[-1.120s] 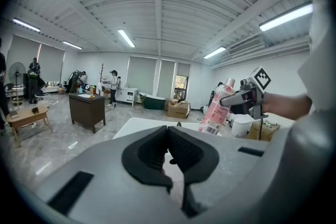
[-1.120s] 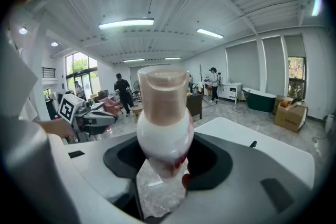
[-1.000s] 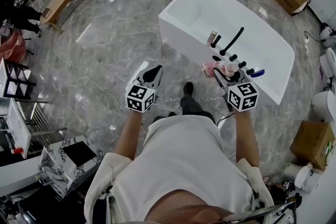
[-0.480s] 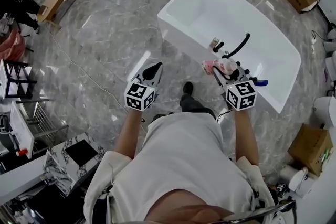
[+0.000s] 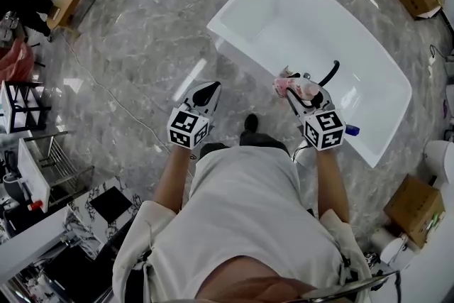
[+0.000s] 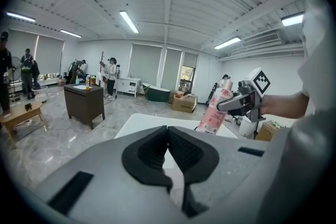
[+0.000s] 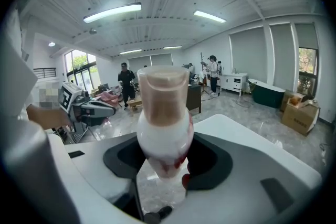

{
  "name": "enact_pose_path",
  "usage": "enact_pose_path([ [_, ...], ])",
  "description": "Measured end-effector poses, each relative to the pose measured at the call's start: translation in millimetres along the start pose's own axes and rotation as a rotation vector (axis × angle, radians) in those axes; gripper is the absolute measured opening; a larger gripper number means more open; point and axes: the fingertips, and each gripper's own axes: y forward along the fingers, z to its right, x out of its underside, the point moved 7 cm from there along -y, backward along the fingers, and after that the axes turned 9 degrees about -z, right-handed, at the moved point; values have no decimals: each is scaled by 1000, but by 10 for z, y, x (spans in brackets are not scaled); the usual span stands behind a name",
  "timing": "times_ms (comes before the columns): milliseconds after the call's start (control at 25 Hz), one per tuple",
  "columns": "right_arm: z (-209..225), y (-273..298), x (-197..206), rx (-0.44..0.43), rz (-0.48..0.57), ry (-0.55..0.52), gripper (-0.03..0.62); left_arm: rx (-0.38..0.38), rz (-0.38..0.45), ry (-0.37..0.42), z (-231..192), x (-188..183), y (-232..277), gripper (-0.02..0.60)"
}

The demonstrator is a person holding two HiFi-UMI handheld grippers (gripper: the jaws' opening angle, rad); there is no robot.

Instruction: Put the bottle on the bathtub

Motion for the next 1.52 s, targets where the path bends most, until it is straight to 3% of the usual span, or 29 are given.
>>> enact_pose_path([
  [360, 468, 351, -185, -4, -24, 14, 232, 18, -34, -12, -179, -273, 569, 8],
  [720, 385, 798, -336, 67, -47, 42, 232, 47, -75, -8, -693, -266, 754, 8],
  [1240, 353, 1557, -342, 251, -65, 200, 232, 182, -137, 63, -1389, -278, 1262, 8],
  [1520, 566, 2262, -49, 310, -76, 237, 232, 213, -182, 78, -1654, -21, 1811, 9],
])
